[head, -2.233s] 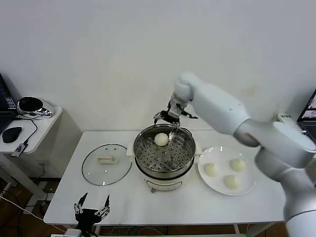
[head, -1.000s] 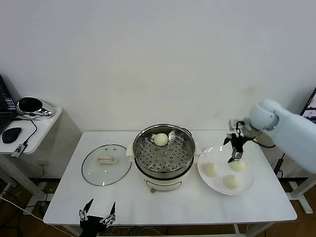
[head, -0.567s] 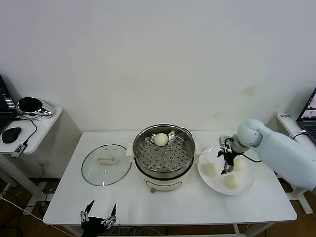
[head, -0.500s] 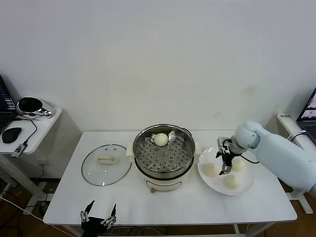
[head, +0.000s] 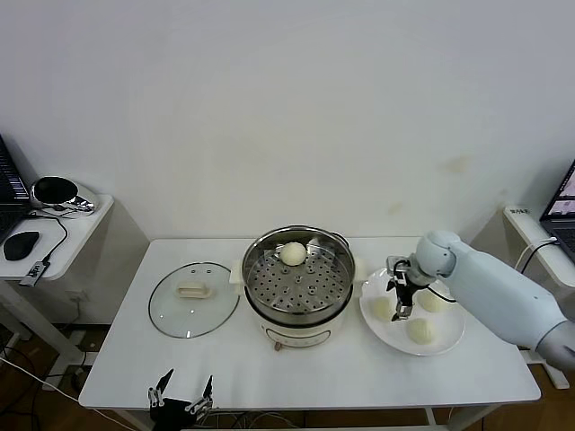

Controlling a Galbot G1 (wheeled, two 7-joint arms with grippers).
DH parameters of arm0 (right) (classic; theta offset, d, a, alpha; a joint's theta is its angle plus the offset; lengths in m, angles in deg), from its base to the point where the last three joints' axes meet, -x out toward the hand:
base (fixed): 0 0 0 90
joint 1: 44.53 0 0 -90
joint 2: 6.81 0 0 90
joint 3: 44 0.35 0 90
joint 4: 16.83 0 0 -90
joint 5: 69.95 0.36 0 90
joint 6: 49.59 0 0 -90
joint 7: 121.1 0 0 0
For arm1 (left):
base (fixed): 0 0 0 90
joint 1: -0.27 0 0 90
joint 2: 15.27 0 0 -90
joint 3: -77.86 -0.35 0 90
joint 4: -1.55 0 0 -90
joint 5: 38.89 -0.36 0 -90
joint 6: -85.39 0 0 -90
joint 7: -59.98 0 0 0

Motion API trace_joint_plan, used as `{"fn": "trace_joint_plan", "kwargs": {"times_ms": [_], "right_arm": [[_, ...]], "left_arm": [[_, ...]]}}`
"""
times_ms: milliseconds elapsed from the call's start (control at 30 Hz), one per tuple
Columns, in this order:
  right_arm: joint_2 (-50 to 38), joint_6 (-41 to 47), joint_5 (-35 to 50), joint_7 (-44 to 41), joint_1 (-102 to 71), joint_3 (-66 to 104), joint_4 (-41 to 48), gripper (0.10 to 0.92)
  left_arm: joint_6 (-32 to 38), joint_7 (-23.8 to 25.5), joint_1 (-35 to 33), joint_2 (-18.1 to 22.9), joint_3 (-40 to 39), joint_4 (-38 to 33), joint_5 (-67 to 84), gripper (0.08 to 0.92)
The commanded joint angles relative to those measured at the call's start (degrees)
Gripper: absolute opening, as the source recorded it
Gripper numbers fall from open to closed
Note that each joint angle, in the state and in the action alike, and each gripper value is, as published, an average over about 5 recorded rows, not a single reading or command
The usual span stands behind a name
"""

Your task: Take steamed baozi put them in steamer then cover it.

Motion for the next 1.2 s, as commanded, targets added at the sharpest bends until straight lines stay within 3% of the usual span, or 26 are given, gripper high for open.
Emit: {"fn": "trace_joint_plan", "kwargs": {"times_ms": [33,867,1200], "right_arm": [[1.47,-0.53,-1.73,0.46,-0.96,1.45,2.26,0.823],[2.12,-0.87,-1.37,-0.08,-1.17,1.59,2.64,0.815],[1.61,-0.70,-0.82,-0.17,-1.08,1.78,1.79,0.559]], "left_arm": [[0.01,0.01,-0.06,0.04,-0.06,0.38,-0.08,0.823],[0.05,-0.09,-0.15,0.34,-0.02,0.75,-0.07,0.823],[0.04,-0.15,-0.18,0.64,-0.19,0.52,-0.07,0.823]]}}
